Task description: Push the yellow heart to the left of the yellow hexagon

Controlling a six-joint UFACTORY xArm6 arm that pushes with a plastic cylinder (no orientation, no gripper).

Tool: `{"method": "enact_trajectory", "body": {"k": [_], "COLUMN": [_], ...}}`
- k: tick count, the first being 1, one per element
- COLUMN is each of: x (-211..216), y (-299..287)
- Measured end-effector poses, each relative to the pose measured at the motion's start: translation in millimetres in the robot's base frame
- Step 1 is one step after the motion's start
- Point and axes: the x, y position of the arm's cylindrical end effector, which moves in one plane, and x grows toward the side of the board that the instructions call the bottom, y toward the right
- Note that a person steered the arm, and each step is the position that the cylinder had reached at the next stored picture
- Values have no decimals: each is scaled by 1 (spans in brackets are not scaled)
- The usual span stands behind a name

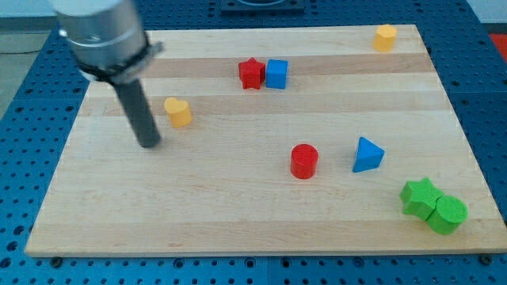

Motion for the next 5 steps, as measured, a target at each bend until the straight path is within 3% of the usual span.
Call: {"method": "enact_trajectory", "body": {"k": [2, 5], "x": [-28, -49], "y": [70, 88]}}
